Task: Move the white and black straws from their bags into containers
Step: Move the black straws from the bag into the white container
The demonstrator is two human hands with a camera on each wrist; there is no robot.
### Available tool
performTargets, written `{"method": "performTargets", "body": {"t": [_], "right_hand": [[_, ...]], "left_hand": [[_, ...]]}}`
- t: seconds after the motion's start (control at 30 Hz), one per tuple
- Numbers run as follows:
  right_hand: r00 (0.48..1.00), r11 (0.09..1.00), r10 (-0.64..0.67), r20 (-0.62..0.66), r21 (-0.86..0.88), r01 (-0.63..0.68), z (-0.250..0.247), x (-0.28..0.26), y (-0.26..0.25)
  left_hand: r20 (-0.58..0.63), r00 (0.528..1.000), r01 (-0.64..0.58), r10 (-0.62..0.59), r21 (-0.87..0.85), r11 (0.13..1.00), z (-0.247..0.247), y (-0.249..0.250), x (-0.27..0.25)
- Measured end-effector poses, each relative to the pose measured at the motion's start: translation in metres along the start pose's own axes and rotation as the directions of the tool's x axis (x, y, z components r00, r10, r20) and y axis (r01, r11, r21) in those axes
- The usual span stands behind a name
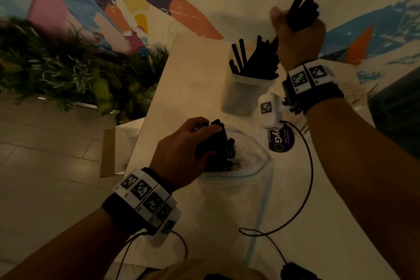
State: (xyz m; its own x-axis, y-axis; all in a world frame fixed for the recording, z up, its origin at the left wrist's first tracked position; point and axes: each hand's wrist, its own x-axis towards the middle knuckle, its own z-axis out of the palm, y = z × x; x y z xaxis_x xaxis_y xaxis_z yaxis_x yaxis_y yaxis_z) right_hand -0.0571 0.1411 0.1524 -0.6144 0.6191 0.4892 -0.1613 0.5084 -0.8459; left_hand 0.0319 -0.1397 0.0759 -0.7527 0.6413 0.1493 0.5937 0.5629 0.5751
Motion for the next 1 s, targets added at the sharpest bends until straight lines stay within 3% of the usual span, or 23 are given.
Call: {"method": "performTargets", "body": {"t": [0.07, 0.2, 0.27, 0.4, 0.5, 0.63, 0.73, 0.77, 0.83, 0.93, 1.0], "right_hand": [[1.0, 0.992, -0.019, 0.005, -0.128, 0.02, -0.001, -0.003, 0.003], [0.979, 0.979, -0.172, -0.108, -0.13, 0.158, -0.007, 0.0, -0.008], [0.979, 0.972, -0.183, -0.092, -0.169, 0.166, -0.005, 0.002, -0.007], [0.997, 0.937, 0.064, 0.042, -0.345, -0.045, -0.001, 0.001, 0.022], [0.95, 0.902, 0.301, 0.081, -0.349, -0.256, -0.001, 0.005, 0.043], [0.895, 0.837, 0.432, 0.108, -0.417, -0.354, 0.001, 0.011, 0.056], [0.853, 0.77, 0.495, 0.165, -0.539, -0.343, 0.005, 0.008, 0.064], [0.858, 0.762, 0.486, 0.164, -0.561, -0.324, 0.007, 0.007, 0.061], [0.917, 0.785, 0.39, 0.083, -0.55, -0.284, 0.008, 0.0, 0.045], [0.997, 0.88, 0.074, -0.039, -0.467, -0.083, 0.002, -0.002, 0.03], [0.999, 0.856, -0.005, 0.037, -0.516, 0.024, 0.006, -0.002, 0.035]], "left_hand": [[-0.003, 1.0, -0.004, 0.004, -0.006, 1.0, 0.0, 0.0, 0.0], [-0.006, 1.0, -0.004, 0.004, 0.005, 1.0, 0.0, -0.002, -0.001], [-0.002, 1.0, 0.001, -0.001, 0.012, 1.0, 0.001, -0.003, -0.001], [0.0, 1.0, 0.008, -0.008, 0.018, 1.0, 0.002, -0.003, 0.0], [-0.005, 1.0, 0.005, -0.005, 0.015, 1.0, 0.001, -0.003, -0.001], [-0.011, 1.0, 0.014, -0.014, 0.002, 1.0, 0.001, -0.005, -0.002], [-0.003, 1.0, 0.009, -0.009, 0.003, 1.0, 0.001, -0.006, -0.002], [-0.002, 1.0, 0.011, -0.011, 0.003, 1.0, 0.001, -0.006, -0.002], [0.002, 1.0, 0.015, -0.015, 0.001, 1.0, 0.0, -0.007, -0.003], [0.002, 1.0, 0.014, -0.014, 0.008, 1.0, 0.0, -0.008, -0.003], [0.001, 1.0, 0.013, -0.013, 0.005, 1.0, 0.001, -0.008, -0.002]]}}
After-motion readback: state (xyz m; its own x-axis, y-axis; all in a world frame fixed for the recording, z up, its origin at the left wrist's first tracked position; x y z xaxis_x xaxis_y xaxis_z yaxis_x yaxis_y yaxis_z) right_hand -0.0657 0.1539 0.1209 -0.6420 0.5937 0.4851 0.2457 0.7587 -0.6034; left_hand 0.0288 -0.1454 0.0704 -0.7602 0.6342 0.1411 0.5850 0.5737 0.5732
